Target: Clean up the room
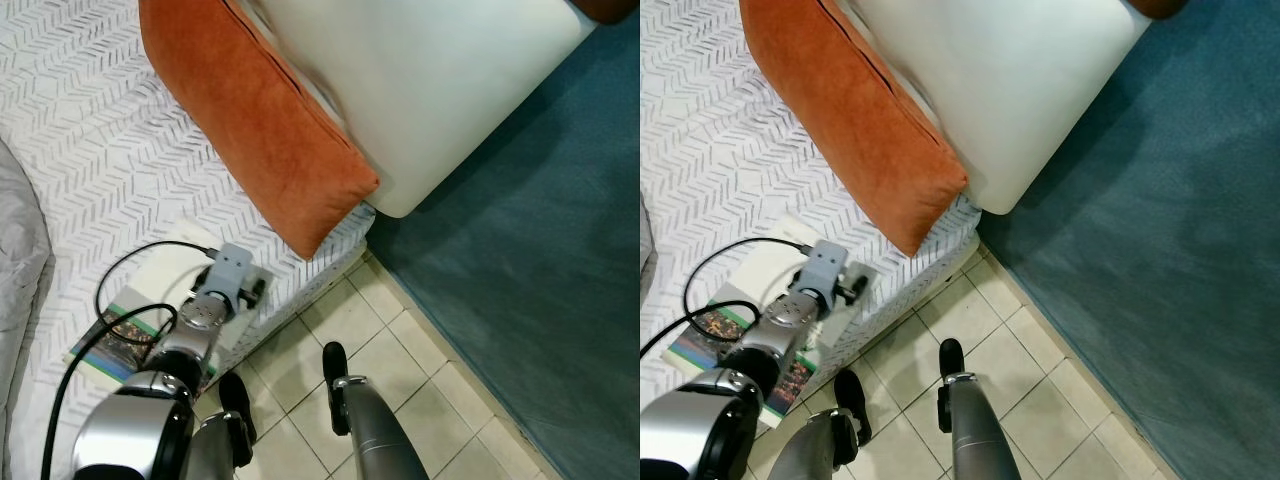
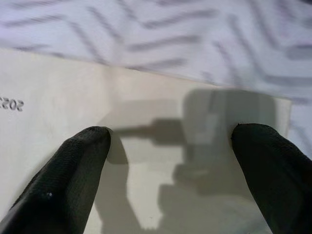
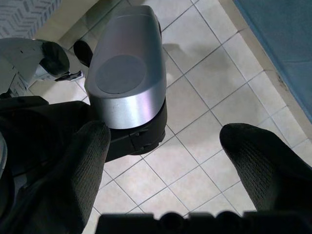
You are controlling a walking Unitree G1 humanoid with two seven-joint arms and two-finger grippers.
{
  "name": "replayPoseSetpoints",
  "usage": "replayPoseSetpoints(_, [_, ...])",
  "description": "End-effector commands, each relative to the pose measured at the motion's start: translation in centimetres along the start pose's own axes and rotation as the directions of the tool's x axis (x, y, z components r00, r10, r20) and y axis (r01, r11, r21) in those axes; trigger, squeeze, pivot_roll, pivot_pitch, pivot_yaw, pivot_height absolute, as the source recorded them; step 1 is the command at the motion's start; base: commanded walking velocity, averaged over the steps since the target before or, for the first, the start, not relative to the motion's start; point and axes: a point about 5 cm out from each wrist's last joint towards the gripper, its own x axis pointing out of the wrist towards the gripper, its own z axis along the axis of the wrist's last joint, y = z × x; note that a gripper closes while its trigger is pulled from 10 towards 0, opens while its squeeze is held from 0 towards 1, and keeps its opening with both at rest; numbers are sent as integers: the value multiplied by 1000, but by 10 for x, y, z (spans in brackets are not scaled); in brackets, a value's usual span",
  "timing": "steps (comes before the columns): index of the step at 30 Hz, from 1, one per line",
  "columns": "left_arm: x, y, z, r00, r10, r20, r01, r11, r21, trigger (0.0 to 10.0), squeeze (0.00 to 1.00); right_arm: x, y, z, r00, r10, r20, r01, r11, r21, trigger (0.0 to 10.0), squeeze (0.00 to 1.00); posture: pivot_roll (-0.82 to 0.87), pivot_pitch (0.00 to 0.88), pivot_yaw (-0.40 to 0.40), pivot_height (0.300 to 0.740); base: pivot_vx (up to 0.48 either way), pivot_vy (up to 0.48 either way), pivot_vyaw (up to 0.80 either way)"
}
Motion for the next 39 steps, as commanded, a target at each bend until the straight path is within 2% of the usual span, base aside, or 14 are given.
replayPoseSetpoints(1, [-5, -2, -23, 996, 5, -85, -6, 1000, -10, 10000, 0, -4, -1, -12, 998, -4, -68, 4, 1000, 8, 10000, 0, -548, 676, -124, 740, 0, 0, 0])
replayPoseSetpoints(8, [-4, 2, -18, 998, 4, -70, -1, 999, 48, 10000, 0, -6, 0, -12, 997, 1, -75, 0, 1000, 17, 10000, 0, -551, 664, -121, 740, 0, 0, 0])
replayPoseSetpoints(11, [-2, 11, -10, 998, 39, -49, -35, 996, 81, 10000, 0, -7, -1, -14, 997, 0, -81, 1, 1000, 17, 10000, 0, -540, 670, -118, 740, 0, 0, 0])
replayPoseSetpoints(13, [-1, 23, 3, 996, 88, -4, -86, 984, 154, 10000, 0, -6, 0, -14, 997, 5, -82, -3, 1000, 17, 10000, 0, -533, 664, -115, 740, 0, 0, 0])
replayPoseSetpoints(15, [-1, 25, 9, 996, 91, 17, -93, 982, 164, 10000, 0, -5, 0, -15, 997, 7, -82, -5, 1000, 18, 10000, 0, -528, 663, -114, 740, 0, 0, 0])
replayPoseSetpoints(19, [1, 21, 17, 997, 64, 45, -70, 987, 142, 10000, 0, -3, 0, -16, 997, 10, -81, -8, 1000, 18, 10000, 0, -523, 665, -112, 740, 0, 0, 0])
replayPoseSetpoints(23, [3, 3, 26, 995, -2, 96, -5, 998, 69, 10000, 0, 5, 1, -16, 997, 21, -69, -19, 999, 28, 10000, 0, -500, 659, -111, 740, 0, 0, 0])
replayPoseSetpoints(29, [4, 0, 36, 987, -9, 162, 7, 1000, 14, 10000, 0, 13, 3, -17, 997, 42, -63, -40, 998, 39, 10000, 0, -483, 663, -112, 740, 0, 0, 0])
replayPoseSetpoints(31, [3, 3, 40, 980, 0, 197, 0, 1000, -1, 10000, 0, 16, 3, -18, 997, 48, -59, -46, 998, 42, 10000, 0, -461, 664, -106, 740, 0, 0, 0])
replayPoseSetpoints(33, [-2, 16, 47, 958, 56, 281, -41, 997, -59, 10000, 0, 24, 5, -17, 997, 66, -46, -63, 997, 48, 10000, 0, -417, 653, -96, 740, 0, 0, 0])
replayPoseSetpoints(34, [-2, 16, 47, 958, 56, 281, -41, 997, -59, 10000, 0, 24, 5, -17, 997, 66, -46, -63, 997, 48, 10000, 0, -417, 653, -96, 740, 0, 0, 0])
replayPoseSetpoints(35, [-19, 35, 42, 928, 162, 335, -122, 983, -139, 10000, 0, 32, 6, -16, 996, 84, -33, -82, 995, 50, 10000, 0, -384, 646, -94, 740, 0, 0, 0])
replayPoseSetpoints(38, [-27, 39, 38, 920, 194, 340, -145, 976, -166, 10000, 0, 35, 6, -16, 996, 89, -30, -88, 995, 51, 10000, 0, -378, 647, -93, 740, 0, 0, 0])
replayPoseSetpoints(39, [-37, 43, 33, 912, 227, 341, -173, 968, -182, 10000, 0, 37, 5, -16, 995, 95, -28, -93, 994, 49, 10000, 0, -367, 647, -94, 740, 0, 0, 0])
